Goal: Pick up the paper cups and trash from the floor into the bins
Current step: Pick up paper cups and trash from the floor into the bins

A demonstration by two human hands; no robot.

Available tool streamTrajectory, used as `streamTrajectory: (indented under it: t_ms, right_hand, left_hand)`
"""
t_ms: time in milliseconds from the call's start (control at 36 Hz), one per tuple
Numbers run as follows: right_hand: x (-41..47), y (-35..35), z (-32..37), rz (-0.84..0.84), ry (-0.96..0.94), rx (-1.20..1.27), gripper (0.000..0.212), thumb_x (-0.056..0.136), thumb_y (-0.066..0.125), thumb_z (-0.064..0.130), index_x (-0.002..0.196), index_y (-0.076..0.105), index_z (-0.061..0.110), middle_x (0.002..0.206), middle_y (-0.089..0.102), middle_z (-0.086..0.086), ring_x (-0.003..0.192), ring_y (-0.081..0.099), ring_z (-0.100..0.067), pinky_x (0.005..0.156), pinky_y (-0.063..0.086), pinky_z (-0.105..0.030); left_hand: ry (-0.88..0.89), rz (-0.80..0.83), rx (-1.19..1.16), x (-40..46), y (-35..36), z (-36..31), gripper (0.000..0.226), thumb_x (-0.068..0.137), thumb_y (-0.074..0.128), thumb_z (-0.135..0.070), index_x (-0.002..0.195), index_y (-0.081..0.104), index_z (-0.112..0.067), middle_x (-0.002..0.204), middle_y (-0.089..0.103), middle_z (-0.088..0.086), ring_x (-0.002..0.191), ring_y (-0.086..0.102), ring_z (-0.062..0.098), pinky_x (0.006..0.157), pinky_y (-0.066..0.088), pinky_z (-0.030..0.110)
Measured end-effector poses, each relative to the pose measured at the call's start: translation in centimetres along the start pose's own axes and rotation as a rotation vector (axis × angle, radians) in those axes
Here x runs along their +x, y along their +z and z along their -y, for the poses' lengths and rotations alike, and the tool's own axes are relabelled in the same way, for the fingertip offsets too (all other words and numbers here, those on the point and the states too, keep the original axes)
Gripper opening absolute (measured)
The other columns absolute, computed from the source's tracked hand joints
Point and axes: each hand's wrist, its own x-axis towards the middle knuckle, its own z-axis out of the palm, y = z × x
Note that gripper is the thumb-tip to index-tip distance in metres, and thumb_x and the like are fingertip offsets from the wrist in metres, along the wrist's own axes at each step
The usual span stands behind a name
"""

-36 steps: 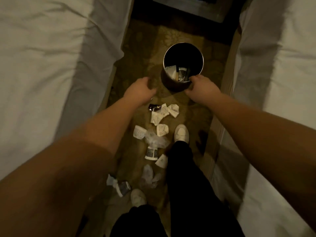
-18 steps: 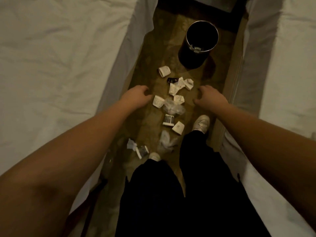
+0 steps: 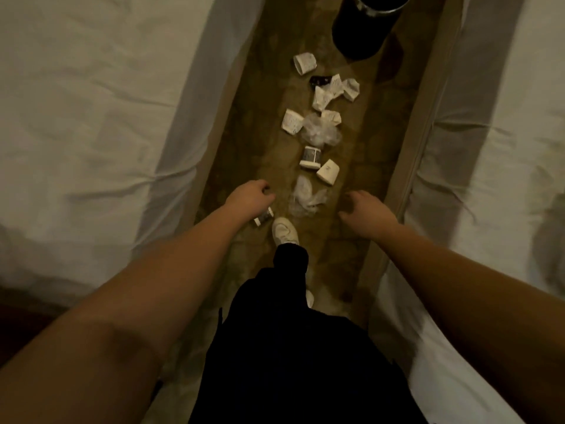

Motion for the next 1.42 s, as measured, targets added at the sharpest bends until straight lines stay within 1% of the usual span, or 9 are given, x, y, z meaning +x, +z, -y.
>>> streamTrajectory:
  t_ms: [139, 250, 500, 694, 833, 1000, 1111, 1250, 1417]
  right_hand:
    - [-2.4, 6.9, -2.2, 0.038, -0.007, 0.027, 0.053, 0.098, 0.055, 0.036, 0.144, 0.043, 0.012, 0.143, 0.046, -0.012, 0.128, 0.048, -0.031, 0.105, 0.043, -0.047]
    - [-3.7, 12.1, -3.7, 0.038, 0.038, 0.03, 0.053, 0.098, 0.055, 0.035, 0.144, 0.044, 0.012, 0.143, 0.045, -0.012, 0.128, 0.047, -0.032, 0.105, 0.043, -0.046]
    - [-1.1, 22.3, -4.8, 0.102, 0.113, 0.023, 0.051, 0.098, 0.054, 0.035, 0.141, 0.045, 0.008, 0.14, 0.046, -0.015, 0.126, 0.047, -0.034, 0.103, 0.043, -0.044]
    - [8.1, 30.3, -5.4, 0.092, 0.091, 0.003, 0.048, 0.097, 0.056, 0.034, 0.139, 0.049, 0.012, 0.138, 0.048, -0.012, 0.124, 0.049, -0.032, 0.1, 0.045, -0.044]
    - [15.9, 35.6, -7.4, 0.072, 0.141, 0.073, 0.045, 0.096, 0.058, 0.031, 0.136, 0.053, 0.012, 0.132, 0.054, -0.012, 0.119, 0.053, -0.03, 0.096, 0.046, -0.038]
    - [25.1, 39.2, -10.3, 0.003, 0.161, 0.133, 0.04, 0.093, 0.062, 0.028, 0.129, 0.059, 0.009, 0.126, 0.059, -0.016, 0.115, 0.057, -0.033, 0.093, 0.047, -0.038]
    - [30.5, 40.5, -11.4, -0.03, 0.085, 0.124, 0.042, 0.092, 0.066, 0.026, 0.13, 0.057, 0.01, 0.127, 0.057, -0.014, 0.116, 0.056, -0.031, 0.092, 0.045, -0.037]
    - [35.6, 41.1, -12.3, -0.048, -0.033, 0.075, 0.057, 0.087, 0.074, 0.026, 0.136, 0.051, 0.013, 0.132, 0.053, -0.013, 0.12, 0.053, -0.03, 0.094, 0.044, -0.037]
    - [38.7, 41.9, -13.4, -0.119, -0.185, -0.071, 0.048, 0.086, 0.074, 0.029, 0.127, 0.053, 0.014, 0.124, 0.055, -0.01, 0.112, 0.055, -0.03, 0.079, 0.039, -0.032]
  left_hand:
    - [-0.033, 0.026, -0.029, -2.5, 6.3, 3.2, 0.043, 0.099, 0.051, -0.038, 0.137, 0.055, -0.018, 0.134, 0.059, 0.01, 0.118, 0.057, 0.03, 0.089, 0.044, 0.032]
    - [-0.049, 0.097, -0.023, -4.3, 10.5, 5.7, 0.04, 0.099, 0.051, -0.035, 0.132, 0.059, -0.013, 0.129, 0.061, 0.01, 0.115, 0.058, 0.029, 0.097, 0.048, 0.037]
    - [-0.133, 0.131, 0.029, -1.7, 15.8, 12.3, 0.038, 0.099, 0.049, -0.035, 0.128, 0.06, -0.014, 0.127, 0.061, 0.008, 0.114, 0.057, 0.026, 0.093, 0.046, 0.036]
    - [-0.12, 0.173, 0.118, 8.0, 19.4, 18.3, 0.039, 0.098, 0.051, -0.035, 0.132, 0.057, -0.016, 0.127, 0.059, 0.007, 0.11, 0.057, 0.025, 0.081, 0.044, 0.033]
    - [-0.051, 0.124, 0.182, 15.3, 21.2, 22.0, 0.035, 0.1, 0.051, -0.029, 0.131, 0.058, -0.015, 0.127, 0.06, 0.009, 0.114, 0.057, 0.026, 0.089, 0.046, 0.036]
    - [0.025, 0.029, 0.266, 24.3, 22.9, 24.1, 0.039, 0.098, 0.052, -0.034, 0.132, 0.056, -0.015, 0.132, 0.054, 0.012, 0.117, 0.054, 0.03, 0.095, 0.047, 0.039]
    - [0.115, -0.095, 0.37, 29.5, 24.2, 24.8, 0.054, 0.096, 0.058, -0.038, 0.142, 0.046, -0.013, 0.147, 0.041, 0.013, 0.132, 0.042, 0.034, 0.108, 0.039, 0.046]
    - [0.172, -0.165, 0.436, 34.4, 25.9, 24.6, 0.071, 0.09, 0.065, -0.045, 0.145, 0.038, -0.009, 0.151, 0.035, 0.016, 0.138, 0.034, 0.035, 0.112, 0.032, 0.047]
    - [0.156, -0.192, 0.509, 37.6, 26.8, 24.8, 0.074, 0.087, 0.065, -0.054, 0.142, 0.042, -0.01, 0.147, 0.04, 0.016, 0.137, 0.034, 0.036, 0.111, 0.032, 0.05]
